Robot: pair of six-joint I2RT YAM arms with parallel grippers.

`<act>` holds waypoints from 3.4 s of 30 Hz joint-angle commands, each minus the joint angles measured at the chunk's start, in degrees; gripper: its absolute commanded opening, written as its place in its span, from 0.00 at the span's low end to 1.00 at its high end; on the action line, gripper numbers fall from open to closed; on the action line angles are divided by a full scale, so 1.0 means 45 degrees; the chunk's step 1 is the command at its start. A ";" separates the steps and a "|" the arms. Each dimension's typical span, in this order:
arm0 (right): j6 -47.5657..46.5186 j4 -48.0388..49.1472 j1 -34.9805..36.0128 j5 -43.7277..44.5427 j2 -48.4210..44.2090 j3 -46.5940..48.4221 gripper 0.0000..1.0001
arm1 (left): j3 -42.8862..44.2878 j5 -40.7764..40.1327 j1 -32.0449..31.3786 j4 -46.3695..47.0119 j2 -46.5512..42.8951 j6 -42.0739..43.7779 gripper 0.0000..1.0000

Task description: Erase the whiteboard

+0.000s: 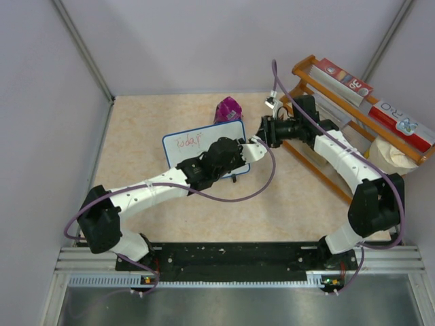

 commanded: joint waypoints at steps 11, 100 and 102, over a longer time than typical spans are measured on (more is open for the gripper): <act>-0.0226 0.0392 0.0424 -0.0425 0.0321 0.0568 0.44 | 0.0577 -0.0626 -0.0173 0.0649 -0.0201 -0.0071 0.04; -1.1222 -0.6249 0.1244 0.0142 -0.3585 0.1134 0.00 | 0.1319 1.3300 0.2542 -0.1929 -0.0904 0.0027 0.42; -1.1183 -0.6248 0.1264 0.0142 -0.3565 0.1154 0.00 | 0.1319 1.3300 0.2503 -0.1948 -0.0845 0.0007 0.40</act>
